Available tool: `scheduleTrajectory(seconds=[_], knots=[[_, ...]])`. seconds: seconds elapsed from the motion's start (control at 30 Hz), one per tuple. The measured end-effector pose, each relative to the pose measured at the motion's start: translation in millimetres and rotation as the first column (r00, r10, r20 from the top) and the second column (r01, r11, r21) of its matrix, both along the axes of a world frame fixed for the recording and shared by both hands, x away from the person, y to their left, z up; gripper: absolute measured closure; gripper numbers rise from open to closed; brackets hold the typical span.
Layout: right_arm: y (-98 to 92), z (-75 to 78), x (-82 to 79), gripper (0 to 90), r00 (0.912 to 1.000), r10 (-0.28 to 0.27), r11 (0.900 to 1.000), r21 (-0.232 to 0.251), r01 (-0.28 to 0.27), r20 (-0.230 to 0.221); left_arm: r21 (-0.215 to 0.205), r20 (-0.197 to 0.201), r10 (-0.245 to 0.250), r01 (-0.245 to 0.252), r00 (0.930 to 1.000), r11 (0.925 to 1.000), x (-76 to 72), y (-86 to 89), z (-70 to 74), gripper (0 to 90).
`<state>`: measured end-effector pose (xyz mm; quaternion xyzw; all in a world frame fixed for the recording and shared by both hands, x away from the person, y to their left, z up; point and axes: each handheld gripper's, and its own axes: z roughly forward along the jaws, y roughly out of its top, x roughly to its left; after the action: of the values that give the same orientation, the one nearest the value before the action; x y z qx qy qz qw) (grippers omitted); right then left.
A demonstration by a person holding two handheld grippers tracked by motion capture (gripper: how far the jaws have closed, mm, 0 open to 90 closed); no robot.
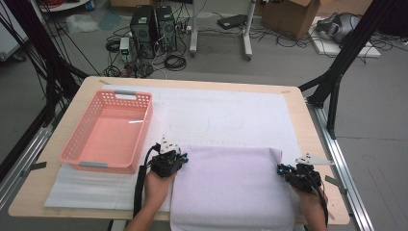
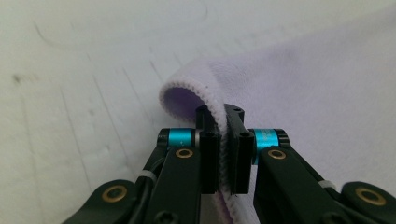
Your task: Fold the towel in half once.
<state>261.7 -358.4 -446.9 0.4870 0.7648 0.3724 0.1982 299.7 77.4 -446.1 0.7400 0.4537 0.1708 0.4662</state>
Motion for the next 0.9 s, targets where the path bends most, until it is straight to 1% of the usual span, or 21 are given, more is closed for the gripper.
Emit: scheduleTrajectory(seconds=[0.03, 0.07, 0.13, 0.17, 0.2, 0.23, 0.3, 0.33, 0.4, 0.47, 0.5, 0.53, 0.57, 0.6, 0.63, 0.67, 0.73, 0.77, 0.8, 0.83, 0.9], knots=[[0.6, 1.3, -0.3, 86.0, 0.9999, 0.003, 1.000, -0.010, -0.003, 0.016, -0.023, 0.008, 0.007, -0.007, 0.9999, 0.9997, 2.3, 0.3, 2.7, 85.3], [0.9, 2.7, -0.4, 86.0, 0.9996, 0.002, 1.000, -0.012, -0.002, 0.029, -0.032, 0.005, 0.009, -0.008, 0.9999, 0.9995, 6.1, 0.4, 5.5, 85.3], [0.5, 5.6, 0.8, 86.0, 0.9985, 0.001, 1.000, -0.014, -0.001, 0.055, -0.027, 0.007, 0.001, -0.001, 1.0000, 0.9996, 16.1, 0.5, 11.4, 85.2], [0.6, 7.0, 1.8, 86.0, 0.9965, 0.002, 1.000, -0.026, 0.001, 0.084, -0.039, 0.003, 0.003, -0.003, 1.0000, 0.9992, 22.7, 1.5, 15.2, 85.3], [0.4, 8.5, 4.1, 86.0, 0.9936, -0.004, 0.999, -0.033, 0.008, 0.113, -0.038, 0.008, 0.006, -0.006, 0.9999, 0.9993, 26.8, 1.9, 17.9, 85.2], [-0.2, 8.9, 6.7, 86.0, 0.9922, -0.007, 1.000, -0.024, 0.010, 0.124, -0.036, 0.014, 0.005, -0.005, 0.9999, 0.9993, 32.1, 2.4, 22.0, 85.2], [-2.6, 9.3, 17.1, 86.0, 0.9921, -0.019, 1.000, 0.001, 0.019, 0.124, -0.044, 0.027, 0.012, -0.011, 0.9996, 0.9990, 43.8, 3.7, 29.4, 85.2], [-4.6, 9.4, 24.1, 86.0, 0.9928, -0.022, 1.000, 0.007, 0.021, 0.117, -0.040, 0.035, 0.012, -0.011, 0.9993, 0.9992, 50.1, 4.4, 33.1, 85.2], [-7.3, 10.6, 37.8, 85.9, 0.9926, -0.031, 0.999, 0.021, 0.029, 0.117, -0.017, 0.041, 0.012, -0.011, 0.9991, 0.9998, 63.5, 4.3, 39.2, 85.1], [-6.9, 15.6, 51.6, 85.9, 0.9920, -0.035, 0.999, 0.006, 0.035, 0.121, 0.016, 0.039, 0.013, -0.013, 0.9992, 0.9998, 76.0, 1.5, 42.9, 85.1], [-5.7, 18.8, 58.1, 85.9, 0.9902, -0.036, 0.999, -0.009, 0.038, 0.135, 0.019, 0.048, 0.018, -0.019, 0.9987, 0.9996, 81.7, 0.8, 43.7, 85.0], [-4.1, 22.1, 64.7, 85.8, 0.9885, -0.039, 0.999, -0.023, 0.043, 0.146, 0.018, 0.052, 0.026, -0.027, 0.9983, 0.9995, 87.4, 0.8, 44.1, 85.0], [-2.7, 25.2, 71.1, 85.8, 0.9871, -0.044, 0.998, -0.030, 0.049, 0.154, 0.006, 0.054, 0.039, -0.039, 0.9978, 0.9992, 92.9, 1.6, 44.3, 85.1], [-1.7, 27.7, 77.3, 85.9, 0.9862, -0.046, 0.998, -0.031, 0.051, 0.159, -0.016, 0.061, 0.046, -0.045, 0.9971, 0.9989, 97.5, 3.2, 43.7, 85.1], [-1.2, 29.6, 83.5, 85.9, 0.9853, -0.051, 0.998, -0.030, 0.057, 0.163, -0.028, 0.059, 0.045, -0.043, 0.9972, 0.9987, 102.1, 4.5, 43.6, 85.0], [-0.8, 31.3, 89.3, 85.8, 0.9858, -0.057, 0.998, -0.025, 0.062, 0.158, -0.034, 0.061, 0.047, -0.045, 0.9970, 0.9984, 106.4, 4.8, 43.2, 85.0], [-1.0, 32.9, 99.6, 85.9, 0.9851, -0.071, 0.997, -0.013, 0.074, 0.157, -0.028, 0.062, 0.029, -0.027, 0.9977, 0.9992, 114.4, 6.1, 44.3, 85.0], [-1.0, 32.9, 103.9, 85.8, 0.9848, -0.081, 0.997, 0.001, 0.082, 0.154, -0.038, 0.080, 0.030, -0.027, 0.9964, 0.9989, 116.8, 7.4, 44.6, 84.9], [-1.0, 32.6, 108.3, 85.9, 0.9842, -0.090, 0.996, 0.014, 0.089, 0.153, -0.047, 0.080, 0.034, -0.031, 0.9962, 0.9984, 120.2, 8.8, 45.2, 84.9], [-0.3, 32.1, 112.2, 85.9, 0.9832, -0.097, 0.995, 0.022, 0.094, 0.155, -0.052, 0.070, 0.035, -0.032, 0.9969, 0.9981, 123.9, 10.0, 46.5, 84.9], [1.9, 31.9, 119.8, 85.9, 0.9839, -0.100, 0.995, 0.023, 0.098, 0.148, -0.044, 0.079, 0.033, -0.030, 0.9963, 0.9986, 129.6, 11.4, 49.5, 84.8]])
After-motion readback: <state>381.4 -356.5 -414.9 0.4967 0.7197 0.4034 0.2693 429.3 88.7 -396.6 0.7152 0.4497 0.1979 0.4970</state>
